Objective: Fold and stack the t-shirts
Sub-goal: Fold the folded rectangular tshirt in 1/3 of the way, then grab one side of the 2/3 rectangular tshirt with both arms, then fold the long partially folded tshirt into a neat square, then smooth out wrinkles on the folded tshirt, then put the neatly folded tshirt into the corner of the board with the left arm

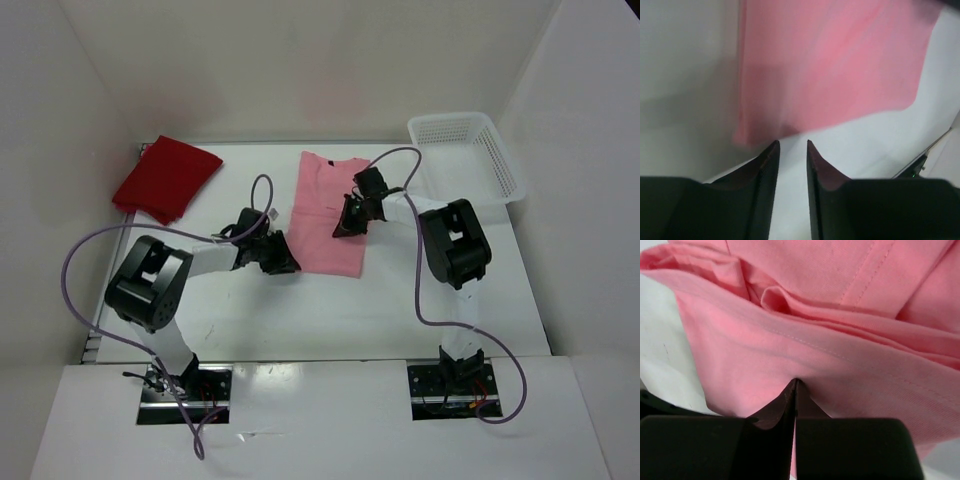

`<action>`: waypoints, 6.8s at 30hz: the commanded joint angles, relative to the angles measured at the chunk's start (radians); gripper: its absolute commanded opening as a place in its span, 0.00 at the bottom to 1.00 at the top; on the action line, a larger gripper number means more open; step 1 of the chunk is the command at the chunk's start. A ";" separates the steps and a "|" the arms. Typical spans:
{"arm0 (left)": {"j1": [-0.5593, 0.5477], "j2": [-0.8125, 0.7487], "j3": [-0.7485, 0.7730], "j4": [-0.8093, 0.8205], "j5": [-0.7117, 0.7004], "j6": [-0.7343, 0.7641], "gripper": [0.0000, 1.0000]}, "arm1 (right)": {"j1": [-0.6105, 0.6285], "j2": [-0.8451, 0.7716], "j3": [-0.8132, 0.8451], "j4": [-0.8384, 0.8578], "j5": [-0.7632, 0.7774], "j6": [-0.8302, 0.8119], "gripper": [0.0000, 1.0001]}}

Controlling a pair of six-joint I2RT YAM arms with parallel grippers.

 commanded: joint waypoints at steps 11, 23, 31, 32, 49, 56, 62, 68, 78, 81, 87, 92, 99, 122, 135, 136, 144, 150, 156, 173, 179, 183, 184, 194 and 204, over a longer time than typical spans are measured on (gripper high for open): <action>0.043 -0.389 -0.109 -0.248 -0.145 -0.027 0.59 | -0.002 -0.358 -0.205 -0.027 0.006 -0.003 0.38; 0.077 -0.087 -0.008 -0.099 -0.111 -0.018 0.51 | -0.023 -0.590 -0.587 0.079 0.008 0.122 0.21; 0.077 -0.055 -0.008 -0.064 -0.082 -0.008 0.54 | -0.023 -0.575 -0.647 0.165 -0.002 0.169 0.47; 0.077 -0.055 -0.008 -0.064 -0.082 -0.008 0.54 | -0.023 -0.560 -0.647 0.165 0.012 0.169 0.48; 0.077 0.004 -0.008 -0.056 -0.073 -0.008 0.19 | -0.023 -0.457 -0.657 0.196 0.070 0.187 0.13; 0.077 -0.054 -0.028 -0.122 -0.053 0.031 0.00 | -0.023 -0.529 -0.670 0.133 0.083 0.187 0.01; 0.077 -0.274 -0.184 -0.294 -0.021 0.065 0.00 | 0.001 -0.755 -0.766 -0.037 0.083 0.219 0.01; 0.046 -0.622 -0.275 -0.493 0.087 -0.039 0.00 | 0.139 -1.018 -0.822 -0.192 0.005 0.389 0.01; 0.133 -0.560 0.061 -0.580 0.009 0.037 0.00 | -0.031 -0.800 -0.460 -0.258 0.009 0.143 0.01; 0.191 -0.399 0.194 -0.507 -0.046 0.090 0.00 | -0.094 -0.599 -0.270 -0.223 0.018 0.038 0.01; 0.250 -0.087 0.389 -0.372 -0.076 0.090 0.00 | -0.137 -0.269 0.080 -0.205 0.043 -0.045 0.01; 0.259 0.152 0.582 -0.317 -0.117 0.076 0.00 | -0.169 -0.028 0.275 -0.172 0.018 -0.063 0.01; 0.268 0.295 0.717 -0.265 -0.119 0.038 0.14 | -0.169 0.132 0.473 -0.195 0.031 -0.063 0.02; 0.104 0.230 0.564 -0.061 0.009 -0.034 0.49 | -0.057 -0.126 0.035 -0.022 -0.143 -0.019 0.01; 0.212 0.481 0.808 -0.074 -0.017 0.018 0.49 | -0.057 -0.136 -0.185 0.001 -0.066 -0.028 0.01; 0.234 0.494 0.828 -0.090 -0.017 0.018 0.49 | -0.057 -0.145 -0.196 0.001 -0.057 -0.028 0.01; 0.249 0.245 0.625 -0.050 0.022 0.033 0.46 | -0.057 -0.193 -0.121 -0.045 -0.057 -0.046 0.08; 0.103 0.093 0.416 -0.013 0.045 0.009 0.45 | -0.057 -0.132 0.029 -0.082 -0.083 -0.055 0.15; 0.081 0.056 0.175 0.048 0.044 -0.022 0.45 | -0.086 0.009 0.178 -0.100 -0.048 -0.065 0.10; 0.182 -0.150 0.069 -0.099 -0.070 0.027 0.86 | -0.106 -0.017 0.260 -0.116 -0.089 -0.065 0.33; 0.192 0.092 0.190 -0.066 -0.048 0.073 0.82 | -0.106 -0.190 0.163 -0.116 -0.114 -0.083 0.41; 0.192 0.197 0.270 -0.035 -0.048 0.073 0.80 | -0.115 -0.300 0.097 -0.116 -0.158 -0.083 0.41; 0.192 0.214 0.297 -0.023 -0.021 0.073 0.79 | -0.115 -0.323 0.068 -0.107 -0.172 -0.083 0.42; 0.049 0.406 0.418 0.102 0.030 -0.024 0.28 | -0.195 -0.567 -0.056 -0.105 -0.241 -0.035 0.42; 0.156 0.329 0.912 -0.076 0.124 -0.011 0.06 | -0.287 -0.676 -0.237 -0.085 -0.296 -0.015 0.42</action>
